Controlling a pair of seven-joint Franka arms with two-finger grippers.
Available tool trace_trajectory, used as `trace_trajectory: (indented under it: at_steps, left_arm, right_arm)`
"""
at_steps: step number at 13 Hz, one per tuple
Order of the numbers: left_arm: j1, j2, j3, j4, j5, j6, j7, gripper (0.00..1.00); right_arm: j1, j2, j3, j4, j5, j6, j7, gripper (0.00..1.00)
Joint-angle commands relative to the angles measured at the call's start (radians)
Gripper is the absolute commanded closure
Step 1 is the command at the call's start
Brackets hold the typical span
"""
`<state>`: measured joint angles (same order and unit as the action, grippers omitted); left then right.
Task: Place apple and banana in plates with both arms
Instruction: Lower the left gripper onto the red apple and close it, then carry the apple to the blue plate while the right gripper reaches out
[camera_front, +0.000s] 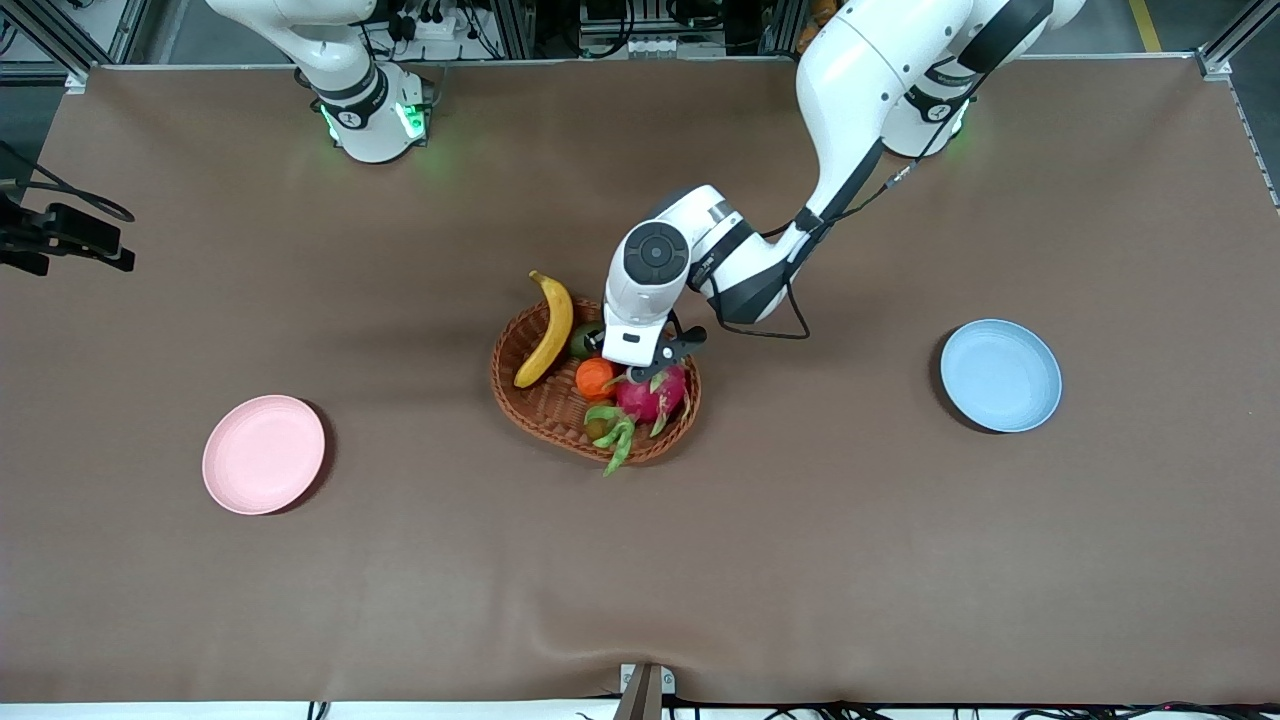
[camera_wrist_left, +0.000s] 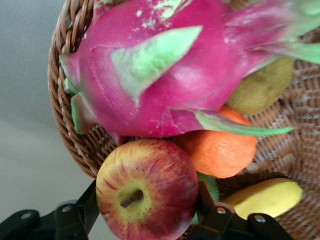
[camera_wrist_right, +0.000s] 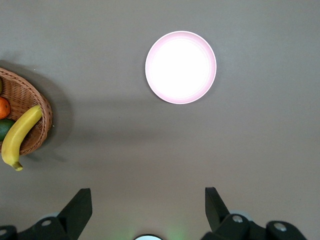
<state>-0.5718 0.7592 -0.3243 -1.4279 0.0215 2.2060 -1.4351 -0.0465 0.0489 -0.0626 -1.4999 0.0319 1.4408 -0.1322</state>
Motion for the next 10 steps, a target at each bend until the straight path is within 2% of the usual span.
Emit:
trace_trajectory:
  at_steps: [1,6,10]
  left_arm:
    - [0.013,-0.075,0.007,0.003,0.005,-0.049,-0.027,1.00]
    - [0.119,-0.233,0.001,0.004,-0.060,-0.208,-0.002,1.00]
    - [0.263,-0.337,-0.001,0.001,-0.051,-0.342,0.180,1.00]
  right_arm:
    - [-0.018,0.014,0.012,0.026,0.010,-0.008,0.005,0.00]
    - [-0.003,0.046,0.014,0.027,0.016,0.021,0.006,0.00]
    - [0.000,0.049,0.017,0.026,0.058,0.024,0.067,0.00]
